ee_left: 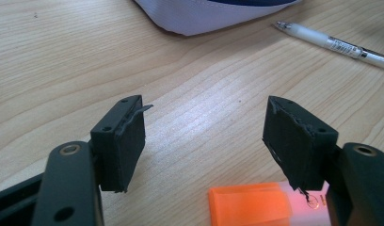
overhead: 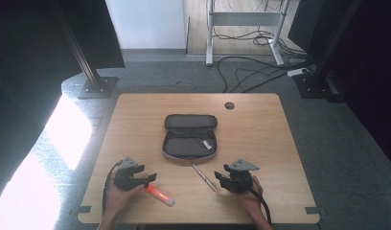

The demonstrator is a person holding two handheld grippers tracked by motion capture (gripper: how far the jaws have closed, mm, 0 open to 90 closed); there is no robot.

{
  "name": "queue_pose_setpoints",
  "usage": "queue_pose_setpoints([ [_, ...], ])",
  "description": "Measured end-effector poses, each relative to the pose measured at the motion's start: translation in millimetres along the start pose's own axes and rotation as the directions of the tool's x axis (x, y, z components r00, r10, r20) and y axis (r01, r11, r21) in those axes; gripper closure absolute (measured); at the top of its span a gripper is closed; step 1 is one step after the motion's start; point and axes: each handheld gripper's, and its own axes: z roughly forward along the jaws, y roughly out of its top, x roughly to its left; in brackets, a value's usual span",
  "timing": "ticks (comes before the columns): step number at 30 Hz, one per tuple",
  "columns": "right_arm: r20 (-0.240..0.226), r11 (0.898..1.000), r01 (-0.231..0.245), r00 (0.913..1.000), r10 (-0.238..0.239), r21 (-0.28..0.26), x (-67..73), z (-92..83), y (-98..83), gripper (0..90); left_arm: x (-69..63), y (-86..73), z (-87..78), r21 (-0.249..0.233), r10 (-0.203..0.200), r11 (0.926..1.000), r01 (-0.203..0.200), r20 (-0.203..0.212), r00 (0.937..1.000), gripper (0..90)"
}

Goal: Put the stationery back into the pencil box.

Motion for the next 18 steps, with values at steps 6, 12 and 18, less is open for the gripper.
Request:
queue_pose_setpoints([
  [6, -0.027, 1.000, 0.024, 0.9994, -0.024, -0.004, 11.5, 0.8, 1.8, 48.6, 1.4, -0.1, -0.2, -0.001, -0.003, 1.0000, 0.003, -0.001, 1.0000, 30.6],
  [12, -0.049, 0.999, 0.040, 0.9980, -0.040, 0.009, 21.3, 6.4, 0.8, 48.6, 0.5, 0.1, 0.2, -0.002, -0.001, 1.0000, 0.001, 0.000, 1.0000, 30.6],
  [18, -0.060, 0.998, 0.054, 0.9968, -0.053, 0.028, 27.3, 14.8, 0.3, 48.8, 0.4, 0.3, 1.3, 0.004, 0.002, 1.0000, -0.002, 0.001, 1.0000, 30.6],
])
